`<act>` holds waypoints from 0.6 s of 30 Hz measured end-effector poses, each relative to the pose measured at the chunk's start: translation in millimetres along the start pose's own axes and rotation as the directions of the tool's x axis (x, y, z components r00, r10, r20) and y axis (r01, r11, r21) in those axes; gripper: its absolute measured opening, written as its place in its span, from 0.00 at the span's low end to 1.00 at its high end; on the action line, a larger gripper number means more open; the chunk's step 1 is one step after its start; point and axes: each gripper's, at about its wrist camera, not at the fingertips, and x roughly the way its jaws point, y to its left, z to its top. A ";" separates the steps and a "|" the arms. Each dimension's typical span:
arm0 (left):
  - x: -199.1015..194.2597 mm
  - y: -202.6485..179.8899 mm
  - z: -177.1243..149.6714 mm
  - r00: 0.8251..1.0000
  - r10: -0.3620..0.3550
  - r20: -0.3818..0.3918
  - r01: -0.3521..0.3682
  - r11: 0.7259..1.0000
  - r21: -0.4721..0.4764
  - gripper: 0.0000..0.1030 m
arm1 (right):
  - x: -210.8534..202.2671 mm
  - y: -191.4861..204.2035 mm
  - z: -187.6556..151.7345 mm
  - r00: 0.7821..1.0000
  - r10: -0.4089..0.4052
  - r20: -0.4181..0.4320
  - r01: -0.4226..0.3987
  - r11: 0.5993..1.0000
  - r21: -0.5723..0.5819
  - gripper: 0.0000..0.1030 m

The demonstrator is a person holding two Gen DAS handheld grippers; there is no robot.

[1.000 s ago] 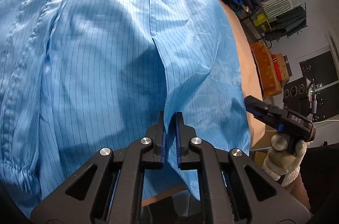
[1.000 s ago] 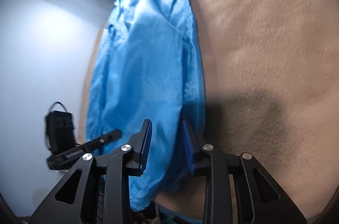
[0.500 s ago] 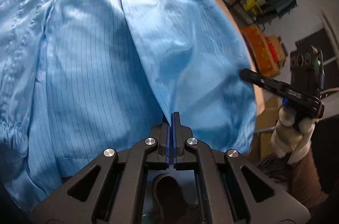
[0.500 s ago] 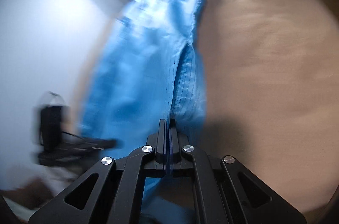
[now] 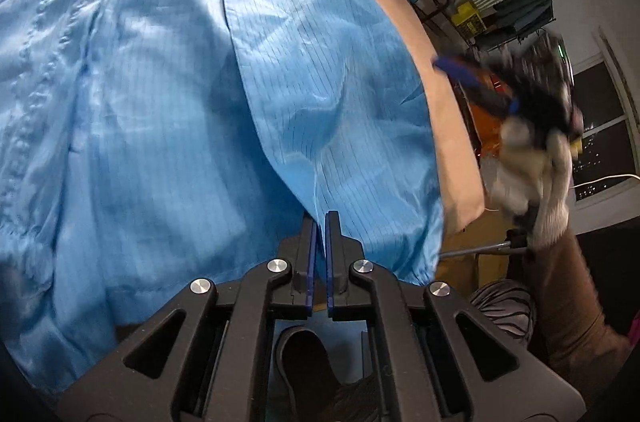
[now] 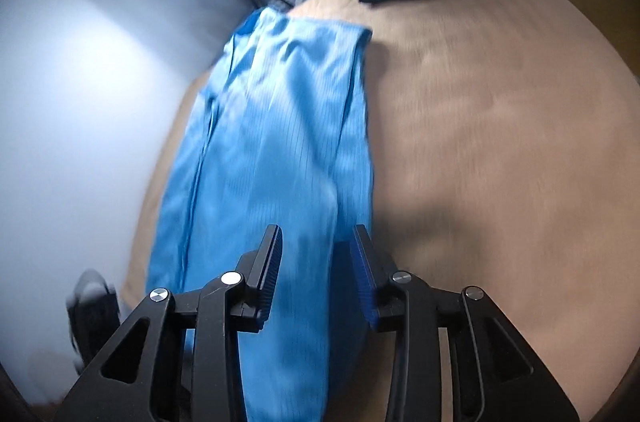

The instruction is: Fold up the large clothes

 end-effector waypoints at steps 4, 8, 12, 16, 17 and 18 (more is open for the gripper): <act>11.4 5.1 0.8 0.999 0.021 -0.028 -0.021 1.000 -0.011 0.00 | 36.0 -14.4 41.4 0.996 0.091 0.007 -0.092 0.992 0.091 0.33; 9.2 5.5 -1.0 0.999 0.039 -0.027 -0.038 0.999 0.008 0.00 | 75.3 -24.5 71.8 0.996 0.090 -0.015 -0.087 0.987 0.133 0.33; 4.7 11.2 -4.6 0.998 0.044 -0.034 -0.044 0.999 0.005 0.00 | 110.1 -33.1 91.4 0.997 0.058 -0.042 -0.051 0.986 0.162 0.33; 4.3 15.2 -2.9 0.998 0.044 -0.043 -0.043 0.999 0.007 0.00 | 125.4 -35.9 101.8 0.998 0.063 -0.032 -0.057 0.984 0.168 0.30; 4.2 15.8 -2.5 0.998 0.042 -0.045 -0.042 0.999 0.008 0.00 | 127.3 -35.0 103.6 0.998 0.049 -0.031 -0.043 0.986 0.160 0.14; 4.0 15.5 -1.0 0.998 0.039 -0.047 -0.039 0.999 0.007 0.00 | 130.0 -32.0 106.0 0.999 0.019 -0.045 -0.013 0.991 0.135 0.02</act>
